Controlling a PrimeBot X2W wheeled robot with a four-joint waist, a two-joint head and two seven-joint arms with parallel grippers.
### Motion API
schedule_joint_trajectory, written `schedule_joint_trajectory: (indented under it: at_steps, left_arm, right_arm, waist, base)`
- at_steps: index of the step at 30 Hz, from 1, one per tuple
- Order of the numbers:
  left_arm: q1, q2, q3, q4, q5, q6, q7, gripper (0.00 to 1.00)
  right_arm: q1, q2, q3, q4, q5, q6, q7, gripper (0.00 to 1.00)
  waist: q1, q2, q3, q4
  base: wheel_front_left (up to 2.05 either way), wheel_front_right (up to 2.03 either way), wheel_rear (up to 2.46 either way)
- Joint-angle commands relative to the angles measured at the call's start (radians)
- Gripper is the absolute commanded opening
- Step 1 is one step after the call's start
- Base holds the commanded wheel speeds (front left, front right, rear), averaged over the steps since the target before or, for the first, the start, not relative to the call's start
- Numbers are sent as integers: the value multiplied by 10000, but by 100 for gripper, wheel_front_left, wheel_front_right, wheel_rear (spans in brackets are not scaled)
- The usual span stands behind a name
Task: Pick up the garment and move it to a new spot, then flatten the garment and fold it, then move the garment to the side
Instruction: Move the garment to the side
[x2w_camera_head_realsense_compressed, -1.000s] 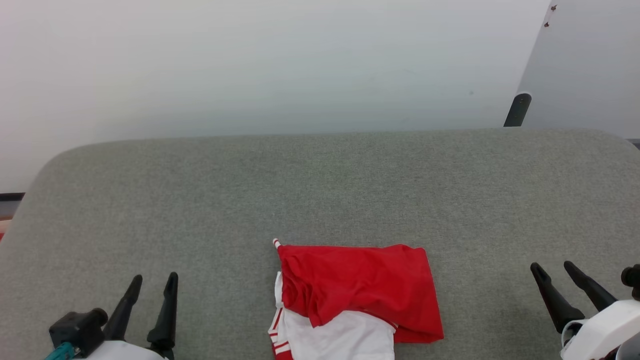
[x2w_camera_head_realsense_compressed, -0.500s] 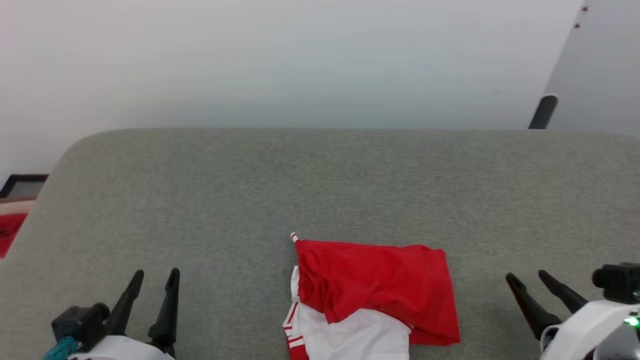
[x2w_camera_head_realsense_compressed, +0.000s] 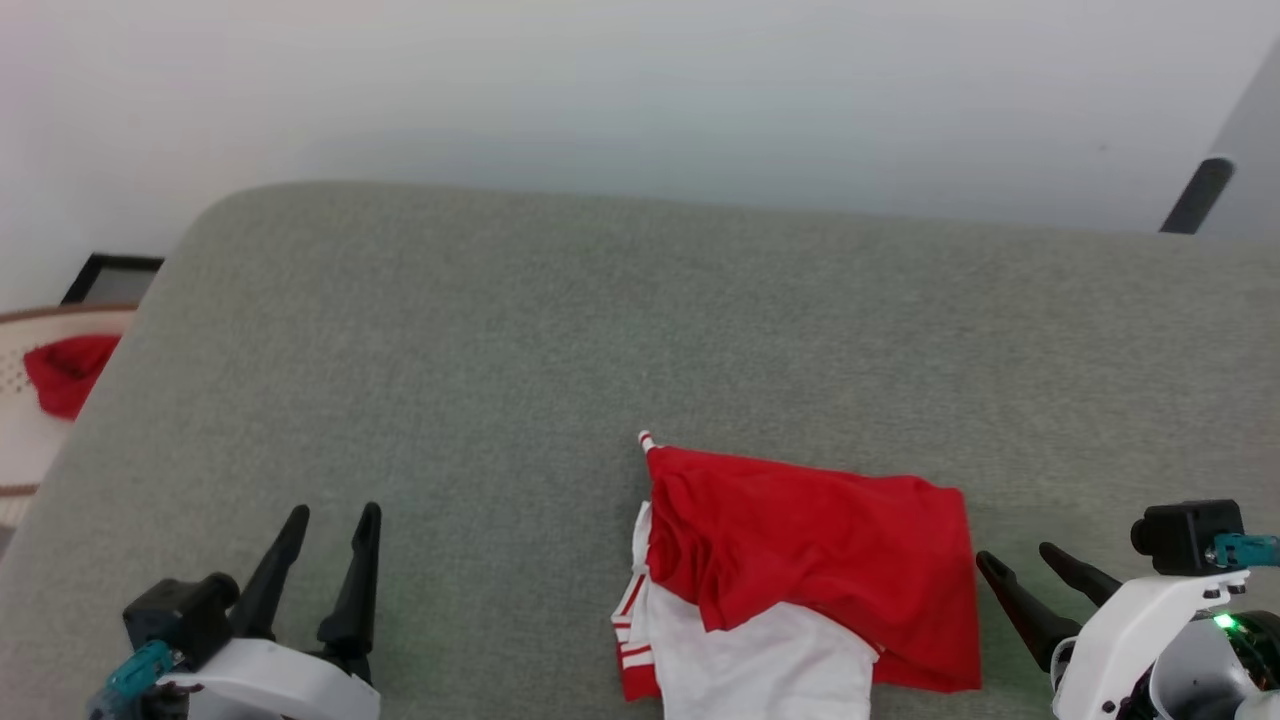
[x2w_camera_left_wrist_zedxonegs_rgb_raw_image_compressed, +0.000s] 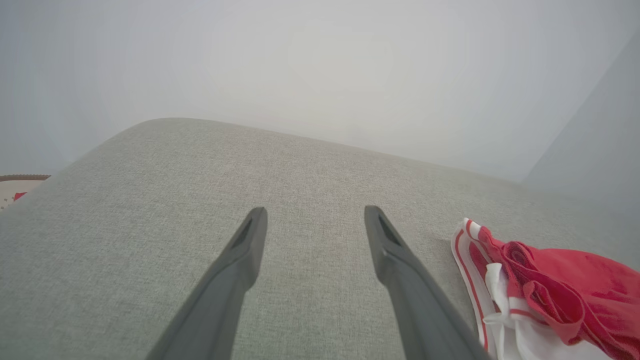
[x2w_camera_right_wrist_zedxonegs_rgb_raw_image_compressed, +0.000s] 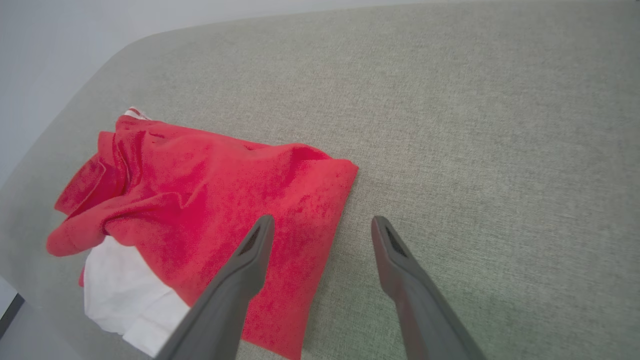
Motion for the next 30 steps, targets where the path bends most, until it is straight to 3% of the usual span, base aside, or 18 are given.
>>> schedule_joint_trajectory:
  at_steps: [1, 20, 21, 22, 30]
  left_arm:
    - [-128, -58, -11, -4, 80, -73, -27, 100]
    - [-643, -502, 30, 192, 191, -224, -61, 100]
    - [-652, -515, 44, 202, 198, -235, -62, 100]
    - [-662, -528, 59, 208, 212, -240, -63, 100]
    - [-725, -605, 172, 257, 310, -297, -53, 100]
  right_arm:
    - [-188, 11, 1, 127, -52, -7, 120, 100]
    - [-858, 412, 175, 1698, -58, -9, 2107, 100]
    - [-903, 412, 237, 1760, -38, -10, 2199, 41]
    - [-935, 386, 279, 1788, -64, -10, 2264, 0]
    - [-1507, 209, 211, 1443, 197, -10, 2563, 0]
  waist:
    - [0, -1, 417, 365]
    - [0, -1, 1302, 780]
    - [0, -1, 1325, 784]
    - [0, -1, 1343, 785]
    - [0, -1, 1379, 672]
  base:
    - [0, 0, 0]
    - [0, 0, 0]
    - [0, 0, 0]
    - [0, 0, 0]
    - [0, 0, 0]
